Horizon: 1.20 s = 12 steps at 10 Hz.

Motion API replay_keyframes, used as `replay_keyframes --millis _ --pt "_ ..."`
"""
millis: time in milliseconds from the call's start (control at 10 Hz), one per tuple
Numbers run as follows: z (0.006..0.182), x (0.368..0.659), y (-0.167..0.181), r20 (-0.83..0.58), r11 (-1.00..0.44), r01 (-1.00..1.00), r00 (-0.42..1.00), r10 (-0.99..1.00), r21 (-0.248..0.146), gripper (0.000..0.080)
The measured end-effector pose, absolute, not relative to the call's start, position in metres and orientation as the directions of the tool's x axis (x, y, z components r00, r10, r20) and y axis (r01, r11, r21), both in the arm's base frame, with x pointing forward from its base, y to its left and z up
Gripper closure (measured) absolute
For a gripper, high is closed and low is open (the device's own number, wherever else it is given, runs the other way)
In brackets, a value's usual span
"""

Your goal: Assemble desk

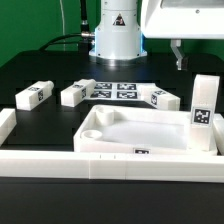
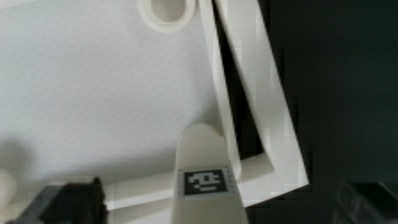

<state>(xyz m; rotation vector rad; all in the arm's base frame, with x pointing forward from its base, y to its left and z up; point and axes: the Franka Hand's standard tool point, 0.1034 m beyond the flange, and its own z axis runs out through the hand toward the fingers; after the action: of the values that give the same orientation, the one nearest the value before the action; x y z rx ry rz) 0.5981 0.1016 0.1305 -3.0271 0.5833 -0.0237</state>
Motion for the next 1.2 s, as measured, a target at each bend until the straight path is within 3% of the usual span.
replay_keyframes --millis 400,900,1200 --pt "0.123 0.576 0.091 -0.063 -0.999 0.006 0.998 0.009 -0.051 0.015" --pt "0.12 0.572 0.088 -0.081 -0.998 0.018 0.996 0.023 -0.06 0.015" --pt "0.102 0.543 0.106 -0.116 -0.958 0.287 0.952 0.283 0.01 0.015"
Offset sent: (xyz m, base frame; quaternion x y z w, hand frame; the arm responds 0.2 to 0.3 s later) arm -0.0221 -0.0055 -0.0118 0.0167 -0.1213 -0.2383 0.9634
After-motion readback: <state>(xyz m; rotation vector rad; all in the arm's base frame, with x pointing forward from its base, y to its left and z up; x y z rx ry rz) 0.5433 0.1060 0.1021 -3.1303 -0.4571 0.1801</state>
